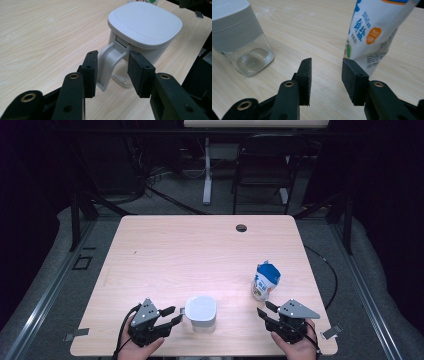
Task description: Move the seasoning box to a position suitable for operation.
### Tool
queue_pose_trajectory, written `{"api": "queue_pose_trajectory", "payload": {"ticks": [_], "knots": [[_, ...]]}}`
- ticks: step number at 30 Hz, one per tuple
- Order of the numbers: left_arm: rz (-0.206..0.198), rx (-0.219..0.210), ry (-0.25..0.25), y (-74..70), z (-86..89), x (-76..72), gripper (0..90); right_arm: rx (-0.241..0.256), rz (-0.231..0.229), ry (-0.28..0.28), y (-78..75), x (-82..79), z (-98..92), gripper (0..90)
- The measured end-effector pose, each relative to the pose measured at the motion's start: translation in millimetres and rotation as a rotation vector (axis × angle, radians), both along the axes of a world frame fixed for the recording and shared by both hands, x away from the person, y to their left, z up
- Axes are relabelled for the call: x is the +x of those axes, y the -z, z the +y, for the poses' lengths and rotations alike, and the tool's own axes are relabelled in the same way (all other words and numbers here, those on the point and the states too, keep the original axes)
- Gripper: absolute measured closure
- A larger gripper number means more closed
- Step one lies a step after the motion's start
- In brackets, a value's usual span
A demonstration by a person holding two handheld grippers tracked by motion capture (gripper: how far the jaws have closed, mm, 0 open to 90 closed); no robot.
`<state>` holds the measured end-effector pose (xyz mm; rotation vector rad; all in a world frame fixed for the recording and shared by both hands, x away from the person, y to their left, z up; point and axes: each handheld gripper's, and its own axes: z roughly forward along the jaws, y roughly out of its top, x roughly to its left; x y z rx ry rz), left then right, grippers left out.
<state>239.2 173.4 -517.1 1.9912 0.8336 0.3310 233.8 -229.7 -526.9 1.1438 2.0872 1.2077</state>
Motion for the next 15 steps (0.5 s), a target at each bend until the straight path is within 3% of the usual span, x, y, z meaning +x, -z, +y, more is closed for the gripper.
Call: {"api": "queue_pose_trajectory", "payload": {"ticks": [5,8,13,15], "knots": [[0.007,-0.025,-0.02,-1.7,5.8,4.0,60.1,-0.013,0.003,-0.02,0.0,0.3,5.1,59.8],[0.01,-0.034,-0.029,-1.2,7.1,6.4,55.8,0.011,0.008,-0.023,0.8,1.0,6.9,57.6],[0.016,-0.037,-0.026,-6.8,9.9,10.0,57.7,0.037,0.011,-0.039,0.6,2.4,9.5,55.4],[0.04,-0.08,-0.021,-9.4,11.4,11.8,59.6,0.031,0.011,-0.045,0.0,3.5,12.8,54.0]]}}
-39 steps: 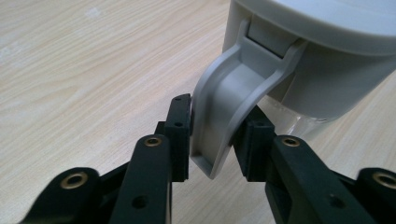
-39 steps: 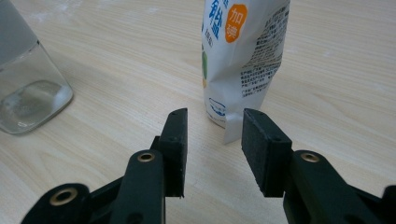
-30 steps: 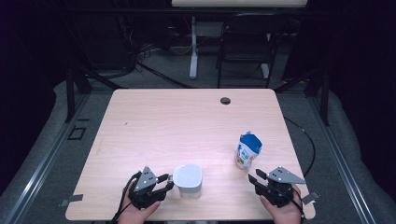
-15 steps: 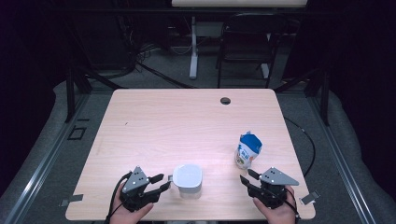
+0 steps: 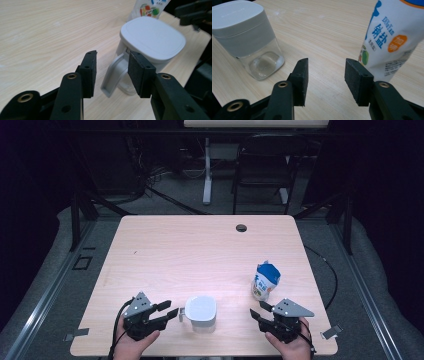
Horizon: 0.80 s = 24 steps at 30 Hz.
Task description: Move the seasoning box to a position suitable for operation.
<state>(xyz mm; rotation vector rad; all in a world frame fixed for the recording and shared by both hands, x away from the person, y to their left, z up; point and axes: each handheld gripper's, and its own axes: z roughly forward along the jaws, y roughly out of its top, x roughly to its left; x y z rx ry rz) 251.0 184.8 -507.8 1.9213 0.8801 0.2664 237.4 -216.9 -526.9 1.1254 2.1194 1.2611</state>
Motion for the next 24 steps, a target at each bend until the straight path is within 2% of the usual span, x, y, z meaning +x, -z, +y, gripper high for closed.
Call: {"api": "queue_pose_trajectory", "payload": {"ticks": [3,5,9,13,16,20,24], "knots": [[0.017,-0.019,-0.002,-3.5,0.6,2.5,63.5,0.0,0.004,-0.007,-1.2,1.7,4.1,54.1],[0.015,0.003,-0.018,-6.3,-1.0,4.7,65.8,-0.008,0.009,-0.016,-3.4,3.1,8.3,54.9],[0.019,0.012,-0.016,-10.2,-3.0,7.9,72.4,-0.032,0.005,-0.047,-7.3,6.0,19.8,58.7],[0.001,0.028,-0.005,-16.6,-10.6,10.7,77.0,-0.025,0.003,-0.065,-11.7,10.1,27.7,60.5],[-0.014,0.036,0.032,-21.4,-19.2,11.4,82.6,-0.022,0.01,-0.079,-15.5,13.4,32.7,62.5],[-0.025,0.055,0.055,-24.5,-27.3,12.5,89.1,-0.017,0.007,-0.087,-17.9,20.2,40.4,65.3],[-0.027,0.087,0.067,-26.1,-31.1,13.4,90.0,-0.016,0.014,-0.102,-18.4,27.2,50.5,68.5]]}}
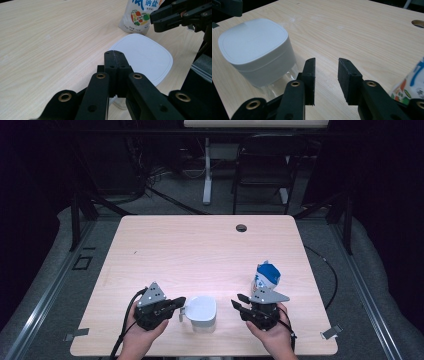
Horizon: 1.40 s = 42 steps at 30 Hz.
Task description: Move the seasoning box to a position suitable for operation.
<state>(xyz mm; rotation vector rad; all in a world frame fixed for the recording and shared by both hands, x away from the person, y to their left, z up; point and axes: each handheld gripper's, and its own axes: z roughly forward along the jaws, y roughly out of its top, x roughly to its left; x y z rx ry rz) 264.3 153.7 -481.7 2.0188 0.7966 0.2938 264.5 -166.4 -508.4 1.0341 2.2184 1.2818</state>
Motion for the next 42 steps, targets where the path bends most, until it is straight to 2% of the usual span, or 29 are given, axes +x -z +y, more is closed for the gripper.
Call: {"api": "queue_pose_trajectory", "payload": {"ticks": [8,11,12,15,19,25,30,42], "knots": [[0.027,-0.009,0.03,-3.3,-2.0,3.1,90.0,-0.008,0.009,-0.016,3.5,3.3,11.9,73.4],[0.024,-0.019,0.039,-3.7,-2.8,2.1,90.0,0.001,0.006,-0.022,4.5,3.4,12.8,74.5],[0.019,-0.004,0.041,-3.6,-3.9,1.4,90.0,0.007,0.005,-0.023,5.3,3.2,13.5,75.0],[0.0,0.011,0.04,-3.0,-5.5,-1.9,90.0,-0.032,-0.004,-0.031,7.3,0.8,16.3,77.6],[-0.025,0.029,0.028,-0.3,-6.0,-3.1,90.0,-0.022,-0.003,-0.045,6.9,-4.1,16.2,81.5],[-0.023,0.035,0.031,5.2,-7.8,-2.4,90.0,-0.01,0.005,-0.072,3.4,-10.7,18.2,89.9],[-0.025,0.036,0.034,5.3,-8.2,-2.9,90.0,-0.027,0.003,-0.09,3.6,-13.6,22.1,90.0],[-0.033,0.024,0.032,7.1,-8.4,-4.1,90.0,-0.023,0.016,-0.128,3.0,-17.9,26.1,89.9]]}}
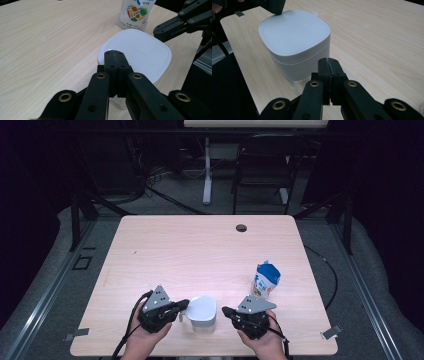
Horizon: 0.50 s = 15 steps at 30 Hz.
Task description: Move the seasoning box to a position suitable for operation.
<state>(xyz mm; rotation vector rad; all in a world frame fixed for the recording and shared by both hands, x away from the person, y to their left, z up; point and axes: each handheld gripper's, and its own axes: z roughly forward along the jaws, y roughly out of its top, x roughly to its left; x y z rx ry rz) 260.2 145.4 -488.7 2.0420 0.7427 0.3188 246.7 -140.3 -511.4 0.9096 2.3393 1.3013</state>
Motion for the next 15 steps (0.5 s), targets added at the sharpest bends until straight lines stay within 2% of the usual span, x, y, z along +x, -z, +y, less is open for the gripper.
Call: {"api": "queue_pose_trajectory", "payload": {"ticks": [15], "knots": [[0.001,-0.005,-0.002,0.6,0.5,-0.1,90.0,-0.009,0.015,-0.043,4.1,-1.9,8.0,89.6]]}}
